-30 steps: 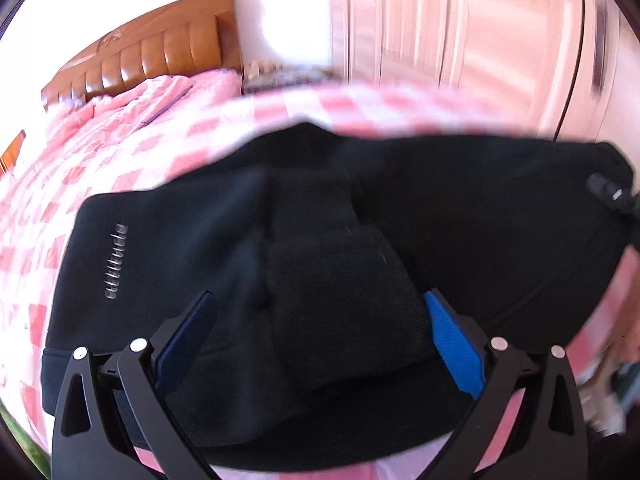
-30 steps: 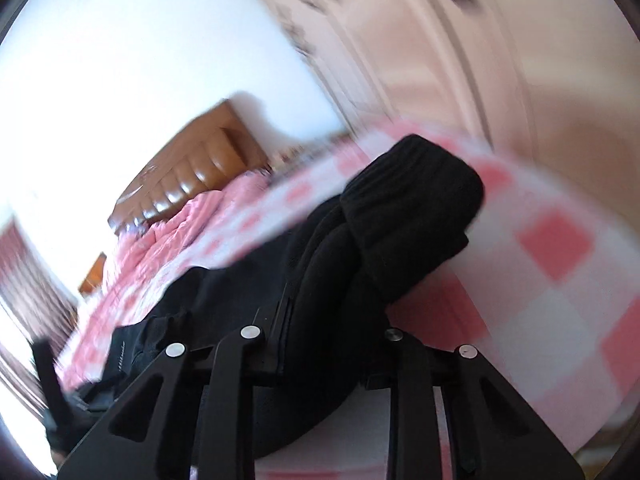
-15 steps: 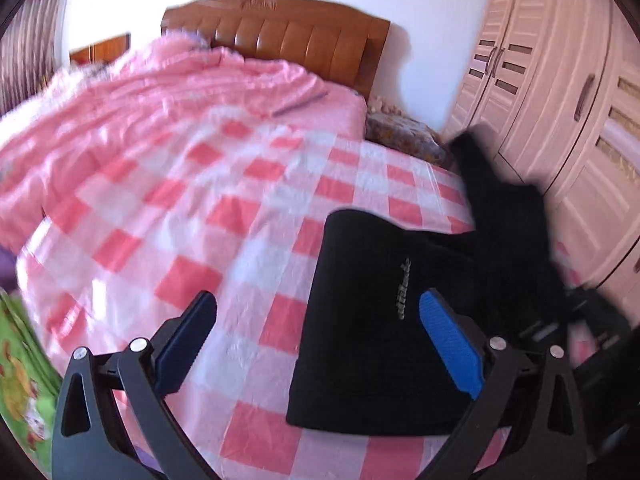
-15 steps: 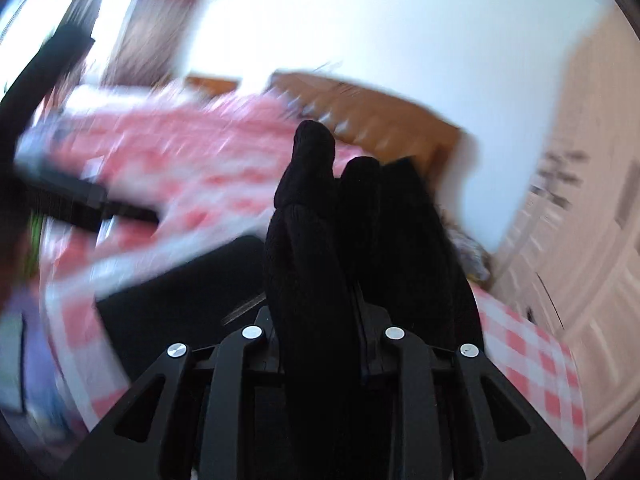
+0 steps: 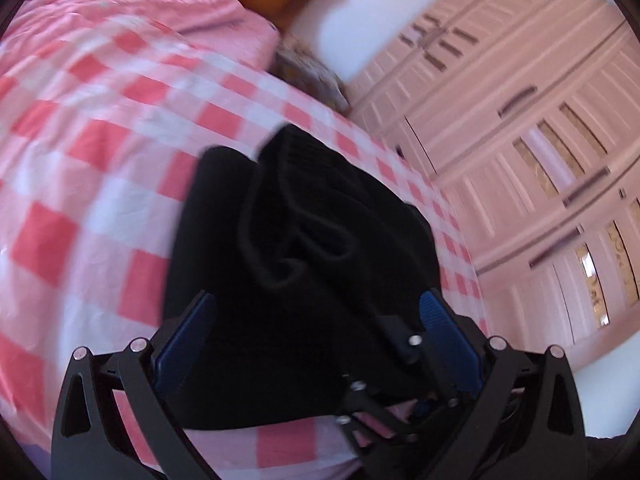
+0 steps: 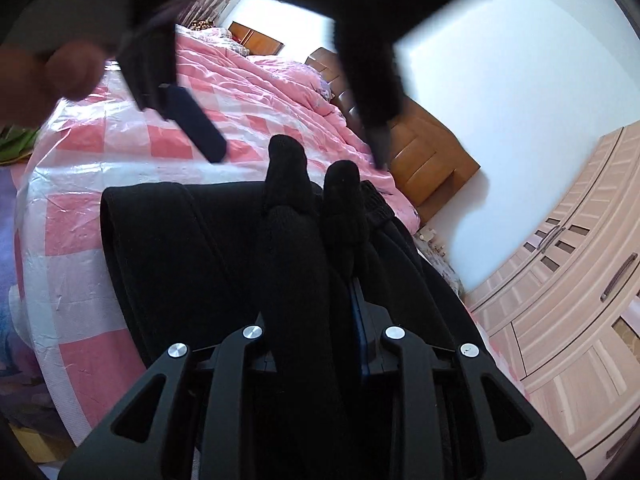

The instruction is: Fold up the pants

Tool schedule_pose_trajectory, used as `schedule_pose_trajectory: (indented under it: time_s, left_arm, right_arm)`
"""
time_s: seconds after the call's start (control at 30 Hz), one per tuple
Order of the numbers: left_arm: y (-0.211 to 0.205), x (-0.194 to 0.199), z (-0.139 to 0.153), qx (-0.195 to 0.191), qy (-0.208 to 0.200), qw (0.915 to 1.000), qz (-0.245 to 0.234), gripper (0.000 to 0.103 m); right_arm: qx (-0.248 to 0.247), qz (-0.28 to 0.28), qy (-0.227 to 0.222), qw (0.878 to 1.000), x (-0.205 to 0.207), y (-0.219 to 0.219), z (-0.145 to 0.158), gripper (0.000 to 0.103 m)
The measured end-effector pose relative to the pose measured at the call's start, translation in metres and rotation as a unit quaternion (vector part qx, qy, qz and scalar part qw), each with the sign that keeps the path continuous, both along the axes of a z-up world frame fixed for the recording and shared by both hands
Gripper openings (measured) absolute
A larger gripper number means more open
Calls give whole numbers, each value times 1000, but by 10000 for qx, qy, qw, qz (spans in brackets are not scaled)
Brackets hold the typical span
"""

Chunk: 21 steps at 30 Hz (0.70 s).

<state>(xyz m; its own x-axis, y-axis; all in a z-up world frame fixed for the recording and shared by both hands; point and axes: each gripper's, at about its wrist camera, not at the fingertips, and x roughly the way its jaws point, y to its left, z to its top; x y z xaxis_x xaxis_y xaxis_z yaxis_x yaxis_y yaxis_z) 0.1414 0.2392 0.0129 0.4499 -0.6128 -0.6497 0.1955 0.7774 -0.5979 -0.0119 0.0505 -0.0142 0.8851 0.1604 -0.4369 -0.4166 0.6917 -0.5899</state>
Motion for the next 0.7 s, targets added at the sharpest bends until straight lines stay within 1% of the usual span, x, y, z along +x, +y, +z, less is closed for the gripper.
schedule_pose_trajectory:
  time_s: [0.03,0.07,0.17,0.2,0.23,0.27,0.3,0.33,0.37,0.4,0.47,0.5,0.53,0.57,0.6,0.67,0.7]
  left_arm:
    - [-8,6,0,109,99,9999,-80,101]
    - [-18,16,-2,299,256,9991,-143,101]
    - [-41,36,-6,382,533,9974,-284,101]
    - [-46,42,-7,536,605,9964,-253,101]
    - [-56,47,-9,883,681,9934,-262,89]
    - [-61,51,-9,1100,742,9909,-205,73]
    - [-65,57,-15,1342,949,9864,-75,49]
    - [-61,61,-20,1287,1077,9858,-70,45]
    - [-60,61,-20,1239,1023,9869,-117,45]
    - [-57,59,-21,1210,975,9877,-147,43]
    - [-50,55,-20,1032,896,9905,-176,40]
    - [-47,49,-19,945,811,9921,-169,37]
    - [-44,44,-18,885,739,9933,-124,36]
    - [-44,42,-17,851,703,9939,-85,36]
    - [-45,39,-14,824,648,9945,-26,34]
    - [-49,35,-4,856,539,9949,50,33]
    - [-52,33,4,856,471,9952,82,33]
  right_arm:
    - [-20,-1,-47,10000,1,1,0,25]
    - [-48,-2,-100,9999,-1,6,3,25]
    - [-222,87,-318,9992,-9,8,1,25]
    - [-190,131,-307,9993,-12,5,1,25]
    - [-109,150,-245,9995,-13,2,3,25]
    - [-154,164,-279,9994,-14,0,3,25]
    - [-256,188,-328,9990,-18,-5,4,27]
    - [-267,226,-288,9990,-20,-11,7,28]
    - [-186,284,-217,9992,-25,-20,12,28]
    - [12,290,-143,9995,-32,-36,19,29]
    - [594,206,74,9980,-42,-75,34,34]
    - [1018,85,218,9945,-44,-102,41,61]
    - [1354,-129,226,9904,-47,-127,44,97]
    - [1573,-275,176,9870,-51,-144,44,98]
    - [1800,-458,234,9823,-54,-168,41,99]
    - [1972,-704,581,9761,-57,-190,32,99]
    - [2066,-758,836,9719,-59,-196,25,99]
